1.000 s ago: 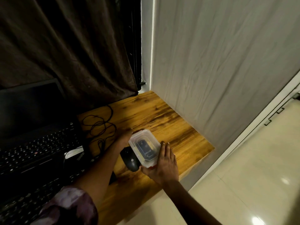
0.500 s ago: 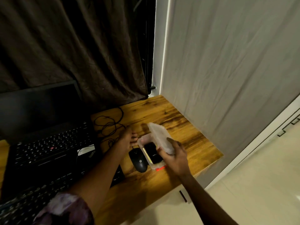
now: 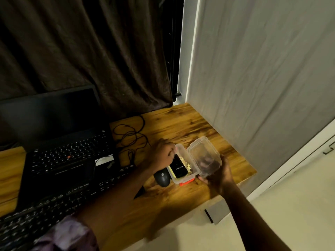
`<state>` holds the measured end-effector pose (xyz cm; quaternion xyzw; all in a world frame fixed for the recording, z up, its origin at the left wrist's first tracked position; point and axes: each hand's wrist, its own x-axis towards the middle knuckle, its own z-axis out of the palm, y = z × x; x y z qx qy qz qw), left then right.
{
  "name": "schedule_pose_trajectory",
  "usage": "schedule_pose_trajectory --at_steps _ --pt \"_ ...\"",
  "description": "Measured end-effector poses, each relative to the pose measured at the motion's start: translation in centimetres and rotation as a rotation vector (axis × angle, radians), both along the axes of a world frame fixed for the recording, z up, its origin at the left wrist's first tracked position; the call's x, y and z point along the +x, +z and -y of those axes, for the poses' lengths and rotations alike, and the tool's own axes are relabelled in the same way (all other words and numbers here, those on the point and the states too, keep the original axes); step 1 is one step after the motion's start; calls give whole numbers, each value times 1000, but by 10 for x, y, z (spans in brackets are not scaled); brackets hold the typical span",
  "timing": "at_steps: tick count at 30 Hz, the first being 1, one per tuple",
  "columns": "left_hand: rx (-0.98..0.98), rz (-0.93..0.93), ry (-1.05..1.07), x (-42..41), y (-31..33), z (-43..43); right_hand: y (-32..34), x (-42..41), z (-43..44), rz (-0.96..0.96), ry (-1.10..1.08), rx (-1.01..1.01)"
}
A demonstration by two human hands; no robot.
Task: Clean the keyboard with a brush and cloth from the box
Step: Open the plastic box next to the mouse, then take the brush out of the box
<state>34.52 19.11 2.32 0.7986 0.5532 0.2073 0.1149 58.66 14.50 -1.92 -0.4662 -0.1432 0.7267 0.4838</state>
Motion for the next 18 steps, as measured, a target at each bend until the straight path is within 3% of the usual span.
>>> schedule_pose_trajectory --at_steps 4,7,9,14,18 --pt "2 -219 -33 21 11 12 -1 5 -2 251 9 -25" --pt "-169 -345 43 29 6 11 -13 10 -4 851 -29 31" --pt "-290 -361 73 31 -2 10 -13 11 0 1132 -77 79" --pt "-390 -312 110 31 -14 4 -11 13 12 1326 -132 153" --pt "-400 -278 125 31 -17 2 -14 15 16 1375 -233 268"
